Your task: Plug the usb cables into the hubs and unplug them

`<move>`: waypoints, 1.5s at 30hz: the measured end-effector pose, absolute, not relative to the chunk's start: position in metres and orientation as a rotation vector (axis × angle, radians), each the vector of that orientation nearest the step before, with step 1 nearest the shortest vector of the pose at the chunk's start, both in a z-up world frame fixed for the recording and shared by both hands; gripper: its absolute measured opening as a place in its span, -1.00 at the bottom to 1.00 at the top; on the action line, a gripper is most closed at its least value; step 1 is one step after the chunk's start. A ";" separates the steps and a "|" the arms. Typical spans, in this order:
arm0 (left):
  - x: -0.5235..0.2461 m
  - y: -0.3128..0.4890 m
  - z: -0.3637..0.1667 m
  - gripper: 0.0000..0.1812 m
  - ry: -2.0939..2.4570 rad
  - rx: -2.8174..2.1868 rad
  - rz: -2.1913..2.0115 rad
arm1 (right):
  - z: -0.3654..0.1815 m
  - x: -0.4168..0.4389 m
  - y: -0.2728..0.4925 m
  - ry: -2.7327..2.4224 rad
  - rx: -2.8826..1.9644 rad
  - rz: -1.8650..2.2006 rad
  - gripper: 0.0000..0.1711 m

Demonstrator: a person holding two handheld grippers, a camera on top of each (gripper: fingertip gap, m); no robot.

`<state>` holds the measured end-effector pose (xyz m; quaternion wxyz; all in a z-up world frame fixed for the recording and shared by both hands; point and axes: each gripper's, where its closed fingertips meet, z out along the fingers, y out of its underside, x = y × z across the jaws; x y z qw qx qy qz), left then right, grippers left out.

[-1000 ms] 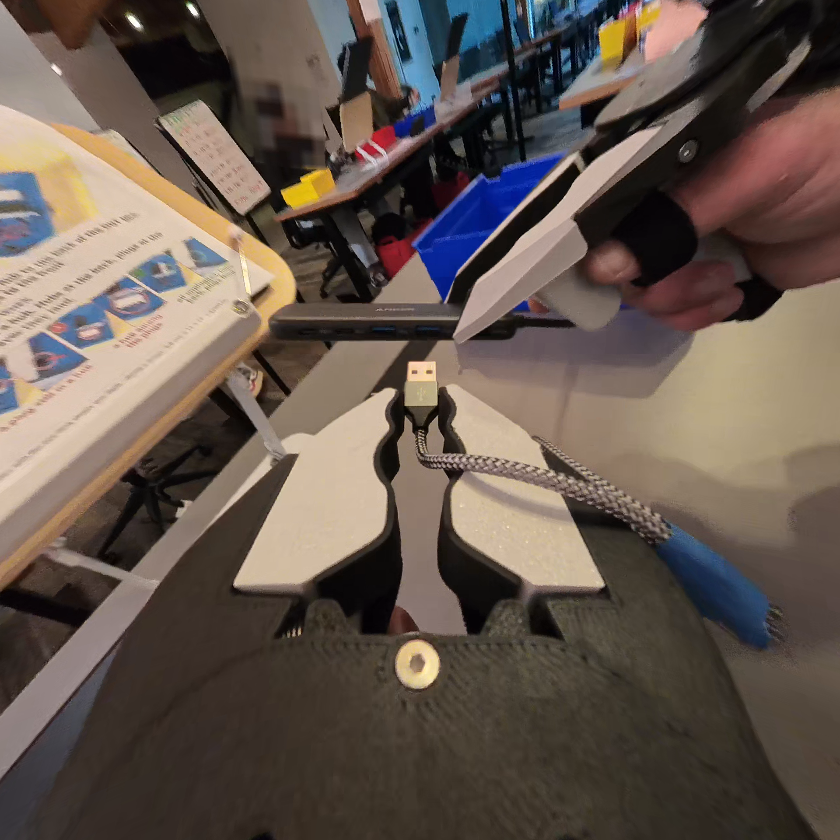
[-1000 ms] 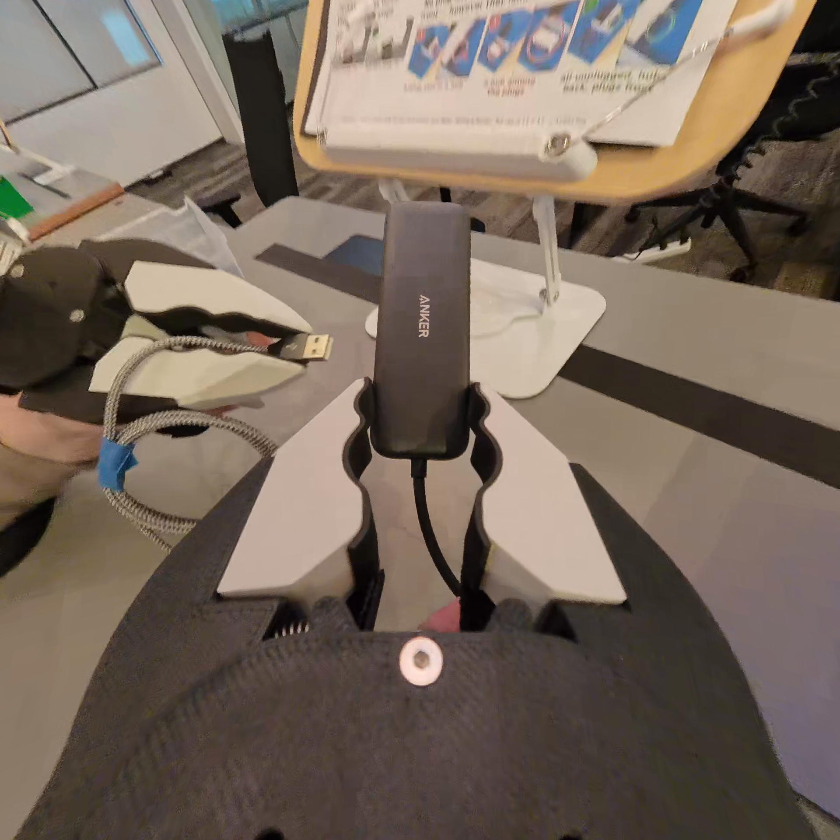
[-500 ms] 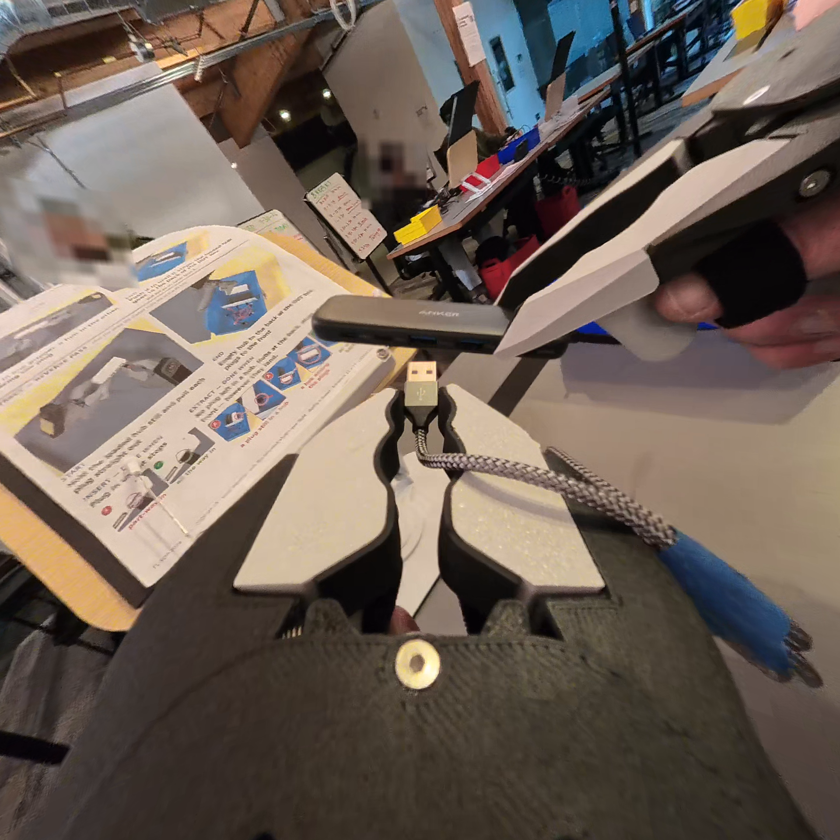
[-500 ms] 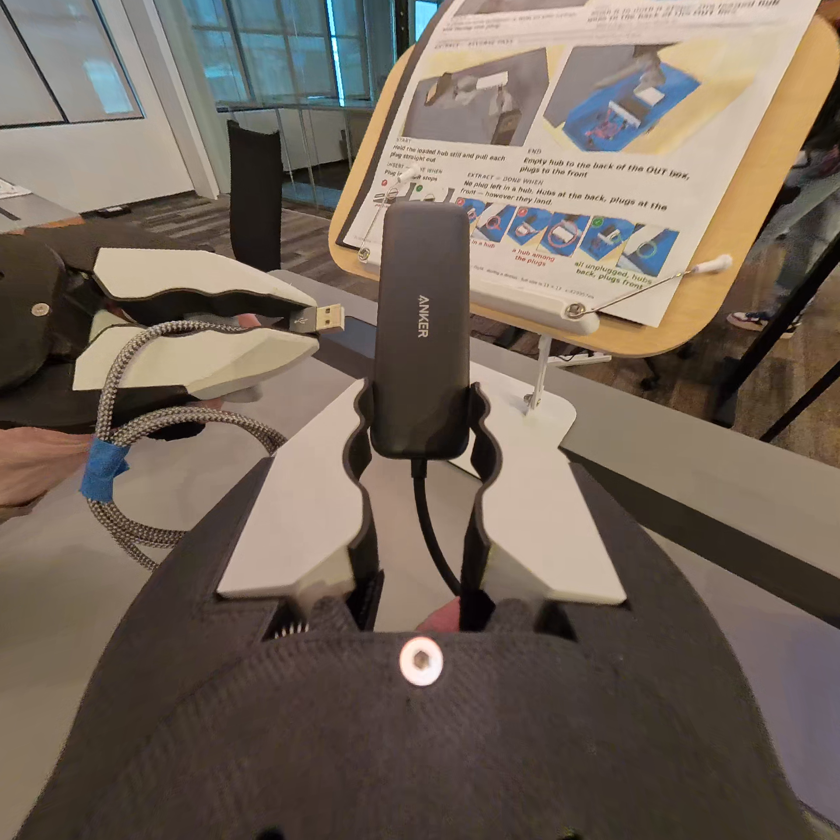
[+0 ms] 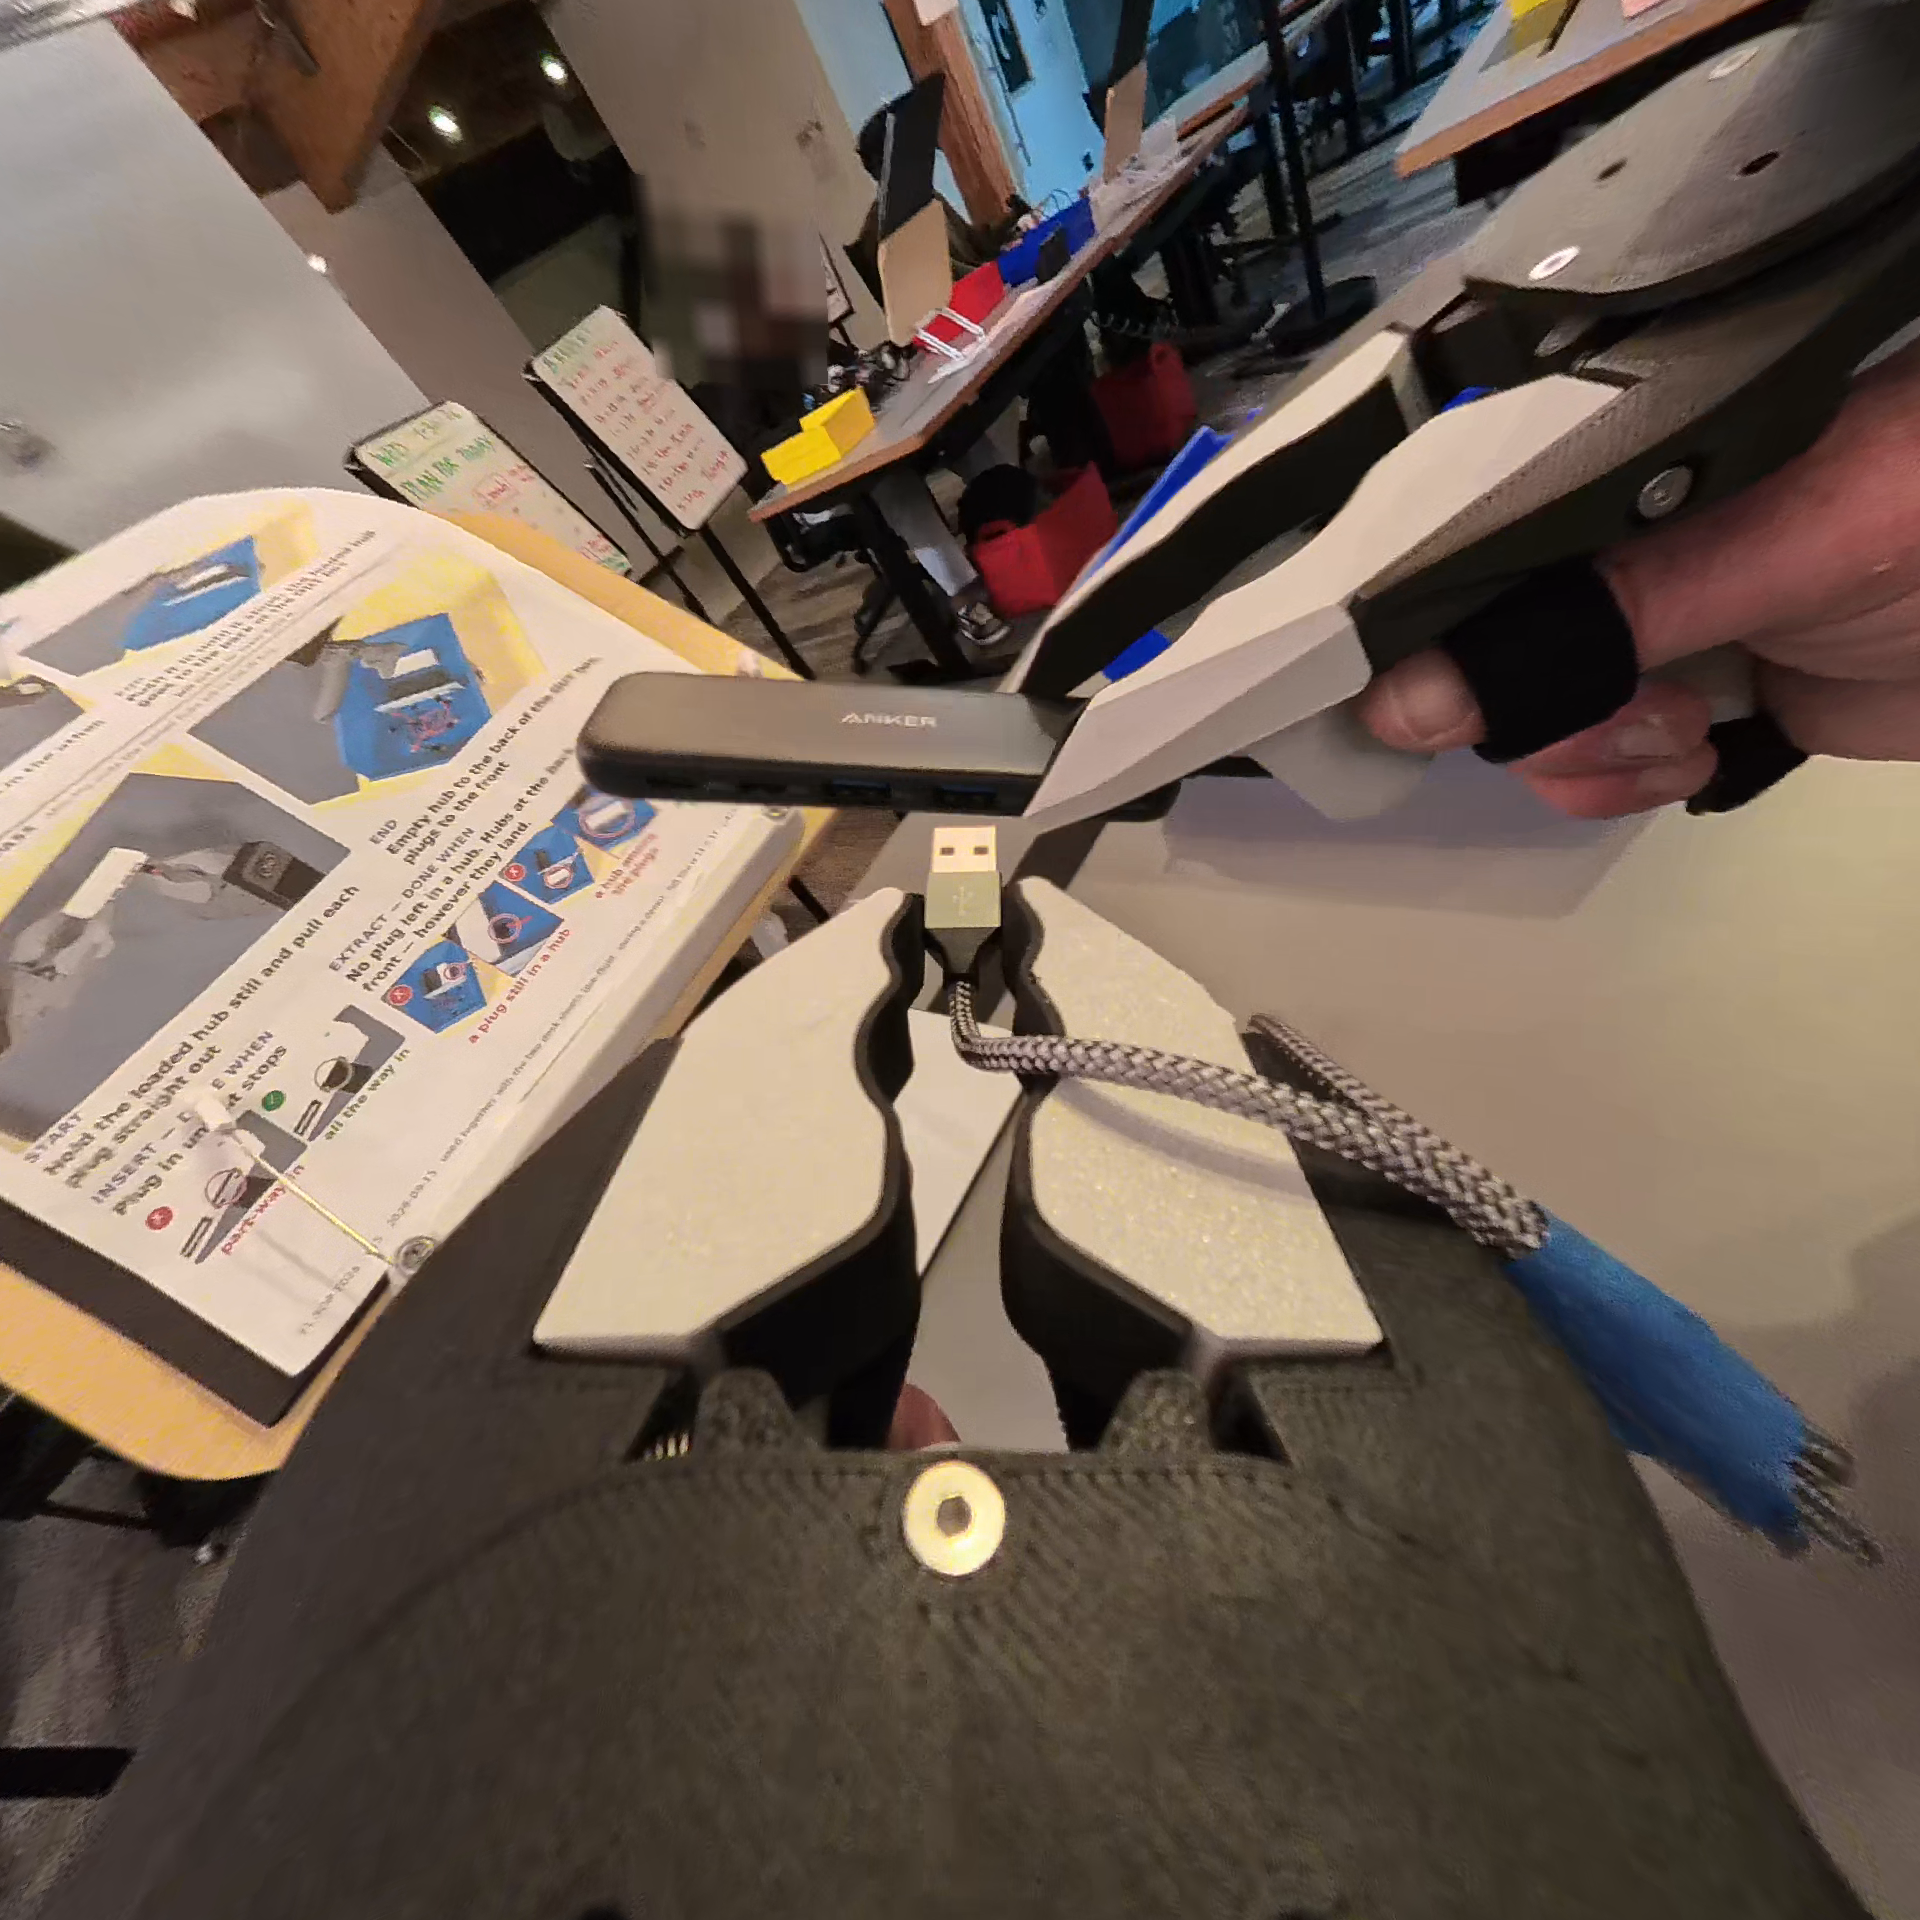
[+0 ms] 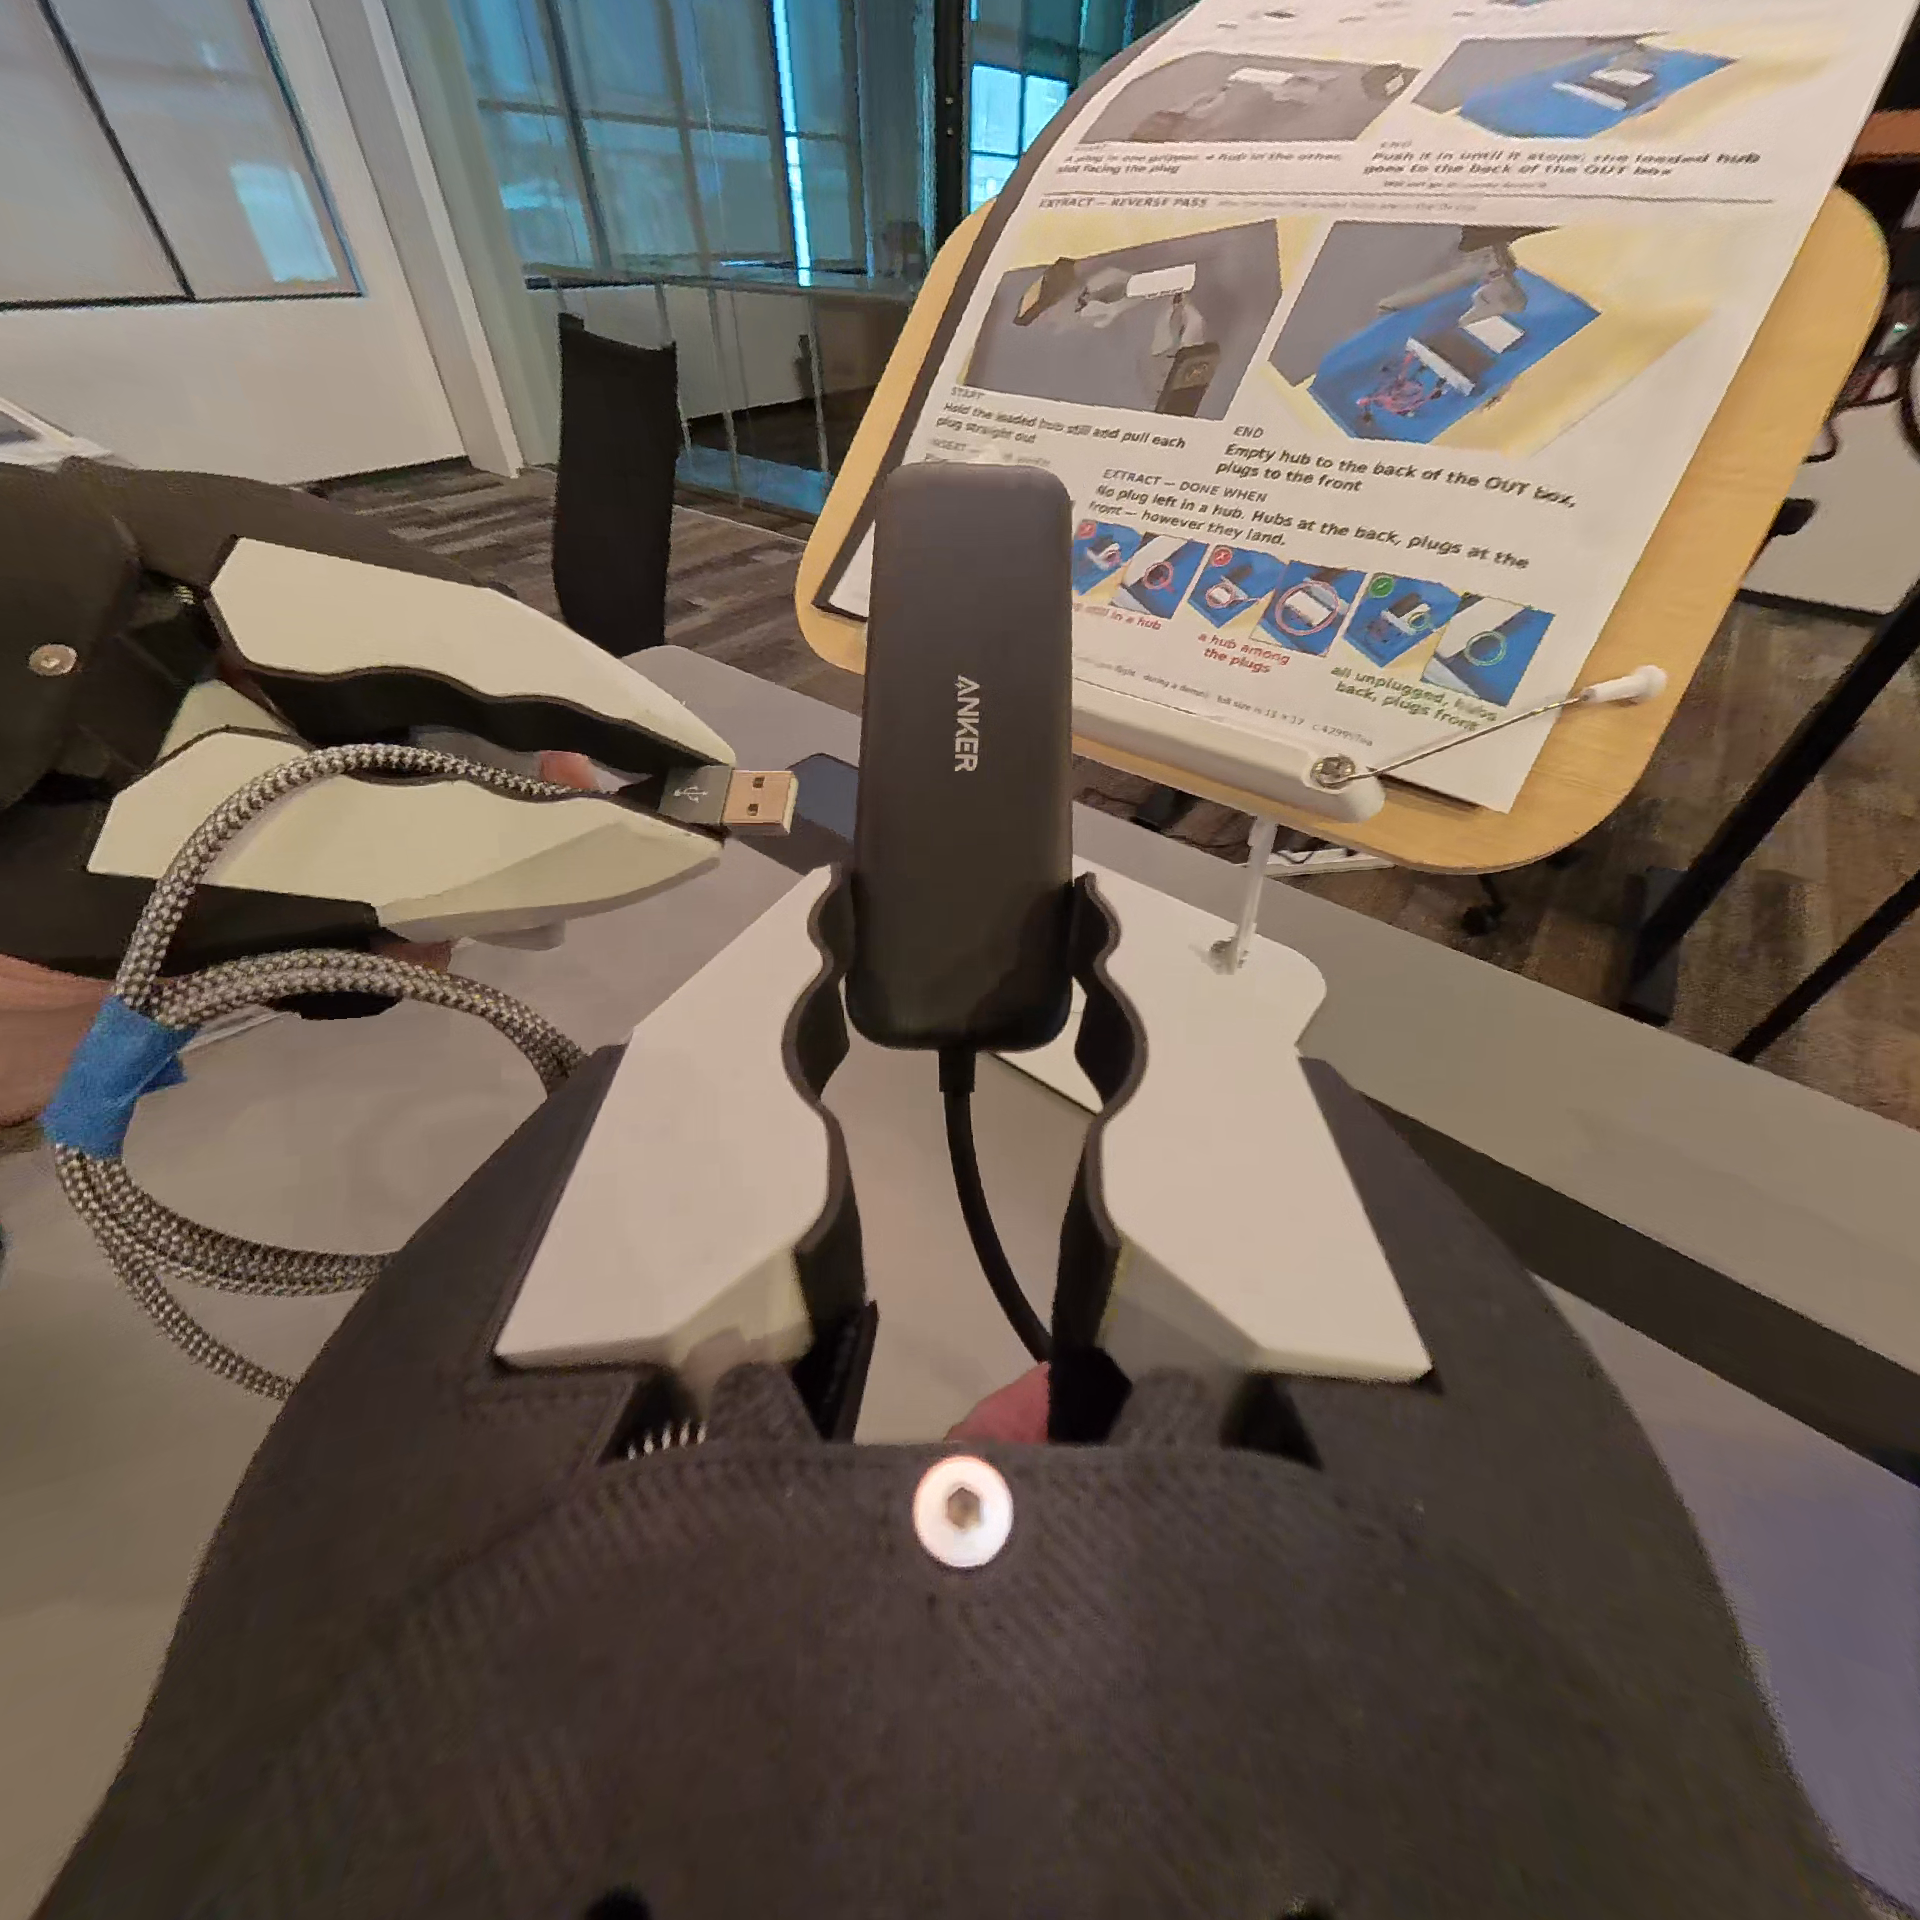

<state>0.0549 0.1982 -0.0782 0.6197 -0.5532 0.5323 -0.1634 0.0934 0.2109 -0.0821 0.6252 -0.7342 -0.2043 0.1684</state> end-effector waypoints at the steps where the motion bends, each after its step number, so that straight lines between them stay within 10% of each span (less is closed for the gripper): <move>1: 0.054 0.197 -0.079 -0.84 1.245 -1.282 -0.392 | -0.082 0.091 0.210 -0.466 -1.687 0.406 -0.54; 28: 0.051 0.185 -0.082 -0.84 1.424 -1.049 -0.168 | -0.112 0.055 0.203 -0.347 -1.739 0.969 -0.54; 45: 0.032 0.202 -0.133 -0.84 1.565 -1.427 -0.341 | -0.121 0.062 0.211 -0.464 -1.737 0.566 -0.55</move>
